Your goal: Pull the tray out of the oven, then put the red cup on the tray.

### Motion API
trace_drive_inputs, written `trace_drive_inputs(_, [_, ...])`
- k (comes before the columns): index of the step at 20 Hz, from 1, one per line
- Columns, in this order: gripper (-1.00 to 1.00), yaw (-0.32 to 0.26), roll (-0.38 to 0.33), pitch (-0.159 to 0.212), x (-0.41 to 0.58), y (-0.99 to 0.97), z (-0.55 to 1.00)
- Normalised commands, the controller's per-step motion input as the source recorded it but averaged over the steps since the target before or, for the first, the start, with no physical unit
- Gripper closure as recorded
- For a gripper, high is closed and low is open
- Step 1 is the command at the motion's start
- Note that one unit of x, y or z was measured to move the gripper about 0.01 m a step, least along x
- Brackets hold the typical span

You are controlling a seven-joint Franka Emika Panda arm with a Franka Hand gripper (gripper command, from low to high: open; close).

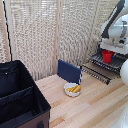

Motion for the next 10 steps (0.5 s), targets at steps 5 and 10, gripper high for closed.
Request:
trace_drive_inputs(5, [-1.0,-0.006,0.001,0.056,0.029,-0.07,0.13])
trace_drive_inputs(10, [-1.0,-0.082,0.017,0.021,0.089,0.0,0.69])
